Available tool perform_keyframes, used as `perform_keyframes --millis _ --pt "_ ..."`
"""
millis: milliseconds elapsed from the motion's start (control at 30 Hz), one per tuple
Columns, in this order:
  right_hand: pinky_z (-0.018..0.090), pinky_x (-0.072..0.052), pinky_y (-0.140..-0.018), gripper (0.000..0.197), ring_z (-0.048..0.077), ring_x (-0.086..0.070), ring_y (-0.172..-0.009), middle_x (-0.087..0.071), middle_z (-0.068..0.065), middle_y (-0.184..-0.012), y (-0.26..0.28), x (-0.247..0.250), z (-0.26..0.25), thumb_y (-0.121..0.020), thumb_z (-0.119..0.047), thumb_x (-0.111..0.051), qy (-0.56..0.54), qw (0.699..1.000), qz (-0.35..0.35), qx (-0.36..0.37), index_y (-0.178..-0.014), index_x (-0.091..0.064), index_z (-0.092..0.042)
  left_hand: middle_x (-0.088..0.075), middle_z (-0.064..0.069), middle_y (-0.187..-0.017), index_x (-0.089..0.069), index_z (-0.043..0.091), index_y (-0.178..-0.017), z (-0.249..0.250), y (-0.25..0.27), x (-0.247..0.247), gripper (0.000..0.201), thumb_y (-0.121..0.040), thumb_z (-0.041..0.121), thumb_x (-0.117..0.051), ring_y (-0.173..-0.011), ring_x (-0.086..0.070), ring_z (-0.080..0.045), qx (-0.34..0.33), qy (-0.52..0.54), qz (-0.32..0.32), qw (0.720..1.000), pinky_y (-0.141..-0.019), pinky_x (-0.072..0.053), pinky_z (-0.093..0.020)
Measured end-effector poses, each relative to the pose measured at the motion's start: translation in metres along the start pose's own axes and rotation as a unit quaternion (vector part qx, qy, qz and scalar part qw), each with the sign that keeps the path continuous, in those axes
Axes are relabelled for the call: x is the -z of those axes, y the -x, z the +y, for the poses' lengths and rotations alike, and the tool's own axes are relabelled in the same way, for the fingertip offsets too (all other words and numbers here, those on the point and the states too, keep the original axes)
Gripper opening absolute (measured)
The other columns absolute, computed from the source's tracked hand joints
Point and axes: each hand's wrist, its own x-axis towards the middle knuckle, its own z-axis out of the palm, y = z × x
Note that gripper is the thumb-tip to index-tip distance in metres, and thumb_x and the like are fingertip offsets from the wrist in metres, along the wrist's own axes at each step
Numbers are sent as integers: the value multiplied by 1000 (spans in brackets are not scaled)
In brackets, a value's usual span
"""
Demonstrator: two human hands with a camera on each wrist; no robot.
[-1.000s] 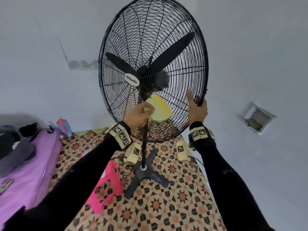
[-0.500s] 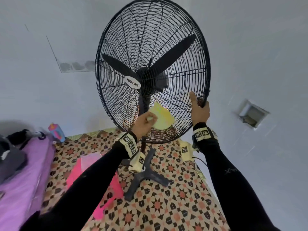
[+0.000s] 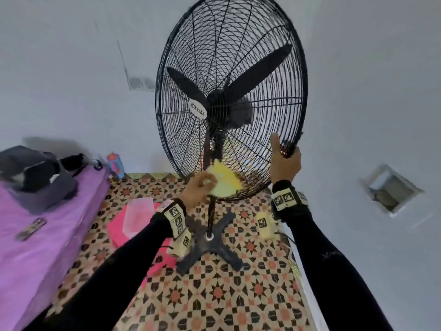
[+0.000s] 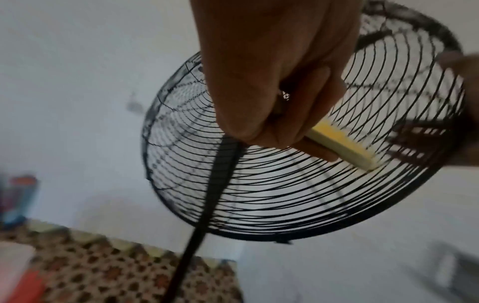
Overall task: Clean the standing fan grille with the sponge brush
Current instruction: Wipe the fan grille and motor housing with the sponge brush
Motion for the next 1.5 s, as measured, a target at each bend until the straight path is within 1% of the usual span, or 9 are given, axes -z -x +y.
perform_keyframes --millis 233,433,533,700,933,1033,1133,1300,1500 --pt "27 -41 -81 70 18 -54 -93 -57 7 -114 3 10 -2 -79 -67 -73 -10 997 -76 21 -113 -58 -8 -55 -27 -96 -64 30 -111 58 -13 -12 21 -96 44 -66 -63 -45 -27 -41 59 15 997 -58 -49 -40" --pt "33 -48 -87 72 18 -56 -96 -55 1 -112 -12 24 -3 -75 -72 -73 -7 991 -131 8 -114 -55 -13 -65 -12 -107 -56 41 -102 -4 11 -1 24 -106 18 -54 -60 -57 -16 65 -189 17 980 -56 -57 -32" --pt "26 -44 -78 72 14 -54 -88 -53 2 -109 -9 22 -1 -75 -72 -73 -7 990 -136 24 -111 -53 -13 -58 -6 -84 -51 22 -119 33 15 -3 17 -106 13 -54 -46 -50 -9 14 -127 26 991 -43 -46 -23" --pt "27 -45 -76 72 2 -52 -81 -53 1 -107 -12 17 -1 -72 -76 -72 -10 992 -123 25 -107 -52 -17 -61 -5 -80 -22 19 -152 93 7 -15 63 -104 10 -60 -38 -51 -6 -10 -60 65 996 -39 -43 -17" --pt "25 -43 -78 68 13 -53 -89 -53 0 -110 -11 19 3 -73 -74 -73 -14 992 -120 35 -109 -51 -21 -53 -24 -147 -28 33 -162 44 5 -15 67 -105 16 -58 -59 -55 -3 70 -189 69 977 -46 -49 -14" --pt "23 -42 -76 72 13 -55 -92 -52 0 -112 -11 17 -1 -73 -76 -72 -18 990 -140 32 -112 -50 -19 -64 -32 -117 -17 24 -166 67 9 -17 74 -105 18 -59 -44 -51 -3 33 -119 99 987 -42 -46 -18" --pt "25 -44 -78 80 16 -56 -97 -50 0 -115 -9 17 2 -70 -81 -68 -9 988 -151 34 -117 -48 -19 -64 -7 -94 -28 20 -160 103 10 -26 63 -105 17 -59 -41 -48 -4 -32 -54 91 994 -39 -43 -18" --pt "32 -50 -89 82 20 -56 -103 -49 1 -119 -18 22 5 -73 -79 -69 -11 986 -164 23 -122 -48 -17 -60 -22 -135 -31 15 -160 66 15 -42 63 -104 15 -59 -71 -67 -28 82 -183 77 977 -55 -57 -27" --pt "42 -50 -97 98 28 -55 -114 -50 7 -126 -5 14 6 -70 -91 -55 -5 986 -166 23 -127 -46 -13 -61 -3 -94 -30 24 -161 95 21 -33 65 -104 15 -60 -43 -47 -4 25 5 100 995 -38 -42 -18"
